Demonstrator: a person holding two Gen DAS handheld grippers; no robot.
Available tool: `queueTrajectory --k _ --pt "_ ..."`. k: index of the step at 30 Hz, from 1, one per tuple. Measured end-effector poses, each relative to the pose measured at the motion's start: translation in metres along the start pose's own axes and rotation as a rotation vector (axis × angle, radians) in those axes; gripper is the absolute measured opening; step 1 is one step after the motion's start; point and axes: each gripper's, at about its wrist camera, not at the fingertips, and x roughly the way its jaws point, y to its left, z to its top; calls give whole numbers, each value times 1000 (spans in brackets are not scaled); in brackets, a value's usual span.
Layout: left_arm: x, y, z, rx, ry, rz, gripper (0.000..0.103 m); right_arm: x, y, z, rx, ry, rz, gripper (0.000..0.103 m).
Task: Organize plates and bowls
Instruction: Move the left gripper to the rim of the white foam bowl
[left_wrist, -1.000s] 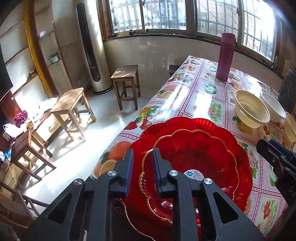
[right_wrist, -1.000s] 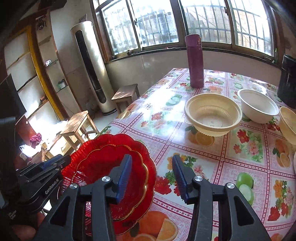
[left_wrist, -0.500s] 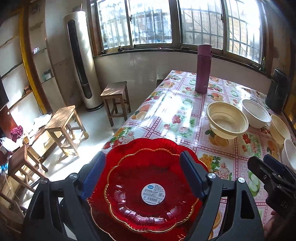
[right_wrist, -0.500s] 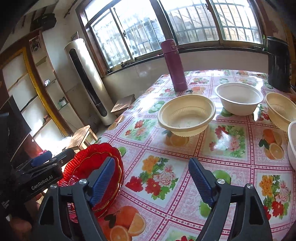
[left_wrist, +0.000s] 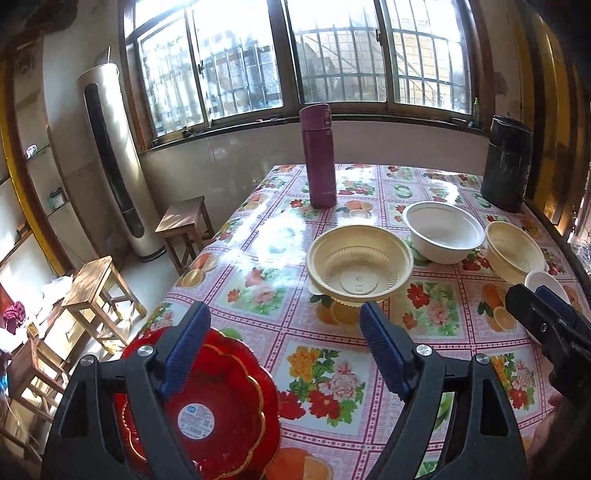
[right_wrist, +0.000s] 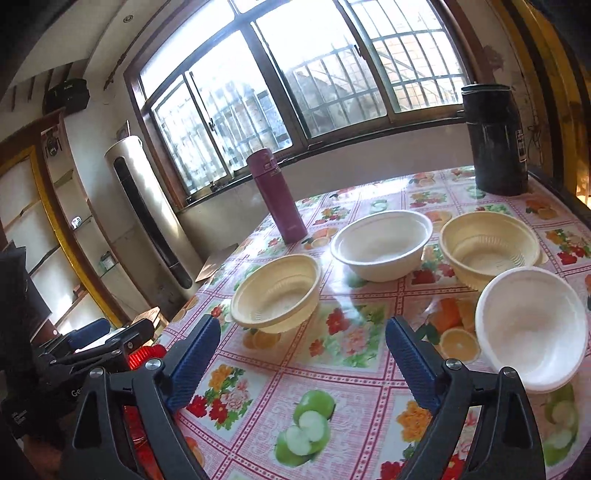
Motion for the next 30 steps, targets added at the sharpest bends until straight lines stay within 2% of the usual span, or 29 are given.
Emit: queueTrajectory --k 7,16,23,30 --pt "7 -49 14 50 -10 -58 84 -15 -33 15 -15 -78 -46 101" --pt "18 -107 26 119 6 -137 84 -29 -91 29 88 -100 -71 103" --pt "24 -135 24 166 21 -163 83 -53 -120 36 54 -154 -177 103" --pt "29 -156 21 199 44 -184 83 -69 -140 39 20 -170 -248 103"
